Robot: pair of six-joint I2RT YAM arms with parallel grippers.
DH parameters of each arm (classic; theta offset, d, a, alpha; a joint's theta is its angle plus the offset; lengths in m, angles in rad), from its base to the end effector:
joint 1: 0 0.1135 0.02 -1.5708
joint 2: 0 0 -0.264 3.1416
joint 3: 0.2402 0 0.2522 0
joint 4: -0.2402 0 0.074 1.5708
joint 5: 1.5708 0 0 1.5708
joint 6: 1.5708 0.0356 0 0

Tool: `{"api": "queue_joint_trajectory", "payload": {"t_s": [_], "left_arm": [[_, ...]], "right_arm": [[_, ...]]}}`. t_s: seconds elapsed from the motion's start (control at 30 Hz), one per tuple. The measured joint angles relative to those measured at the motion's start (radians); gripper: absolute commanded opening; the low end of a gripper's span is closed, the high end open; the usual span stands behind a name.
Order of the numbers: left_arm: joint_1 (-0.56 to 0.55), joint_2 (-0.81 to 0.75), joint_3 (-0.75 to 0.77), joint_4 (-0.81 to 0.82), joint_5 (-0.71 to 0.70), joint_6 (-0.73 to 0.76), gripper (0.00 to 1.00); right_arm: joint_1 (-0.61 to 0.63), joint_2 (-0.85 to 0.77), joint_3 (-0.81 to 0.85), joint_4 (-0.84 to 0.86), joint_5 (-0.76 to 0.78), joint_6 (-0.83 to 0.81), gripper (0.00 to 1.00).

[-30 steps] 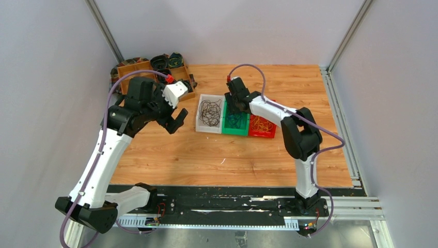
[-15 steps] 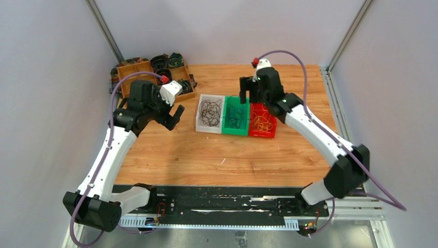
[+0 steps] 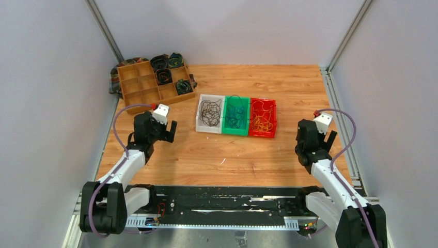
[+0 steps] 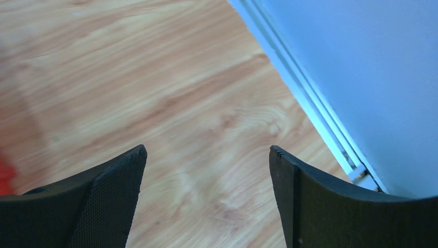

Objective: Untangle the cables

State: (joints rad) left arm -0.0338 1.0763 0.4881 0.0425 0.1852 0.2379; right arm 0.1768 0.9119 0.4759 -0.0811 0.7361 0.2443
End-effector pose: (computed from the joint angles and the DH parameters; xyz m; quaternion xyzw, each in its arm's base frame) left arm 0.2246 -0.0142 0.2033 0.1625 0.8536 -0.0304 0.4940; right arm 0.1942 0.0104 0.2235 0.2080 0.7999 -0.2061 0.5238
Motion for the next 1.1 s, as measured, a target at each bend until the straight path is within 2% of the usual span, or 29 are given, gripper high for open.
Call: {"api": "queue_joint_trajectory", "payload": {"t_s": [0.13, 0.27, 0.43, 0.63, 0.77, 0.83, 0.9, 1.1], "left_arm": [[0.000, 0.019, -0.115, 0.244, -0.009, -0.043, 0.98], [0.001, 0.103, -0.222, 0.544, -0.029, -0.089, 0.98], [0.002, 0.266, -0.352, 0.893, -0.048, -0.127, 0.98], [0.003, 0.282, -0.366, 1.008, -0.078, -0.146, 0.98], [0.003, 0.284, -0.316, 0.995, -0.104, -0.160, 0.98], [0.004, 0.285, -0.305, 1.005, -0.112, -0.166, 0.98], [0.004, 0.285, -0.304, 1.005, -0.119, -0.169, 0.98], [0.004, 0.285, -0.305, 1.003, -0.130, -0.172, 0.98]], "right_arm": [[-0.052, -0.033, -0.114, 0.132, 0.066, -0.001, 0.88], [-0.097, -0.071, -0.237, 0.316, 0.078, 0.000, 0.88], [-0.118, 0.005, -0.314, 0.534, 0.031, -0.012, 0.88], [-0.120, 0.282, -0.343, 0.890, -0.092, -0.100, 0.89], [-0.115, 0.410, -0.351, 1.028, -0.276, -0.205, 0.90], [-0.096, 0.485, -0.345, 1.122, -0.308, -0.253, 0.91], [-0.077, 0.523, -0.315, 1.119, -0.322, -0.285, 0.91], [-0.070, 0.492, -0.277, 1.120, -0.336, -0.309, 0.91]]}}
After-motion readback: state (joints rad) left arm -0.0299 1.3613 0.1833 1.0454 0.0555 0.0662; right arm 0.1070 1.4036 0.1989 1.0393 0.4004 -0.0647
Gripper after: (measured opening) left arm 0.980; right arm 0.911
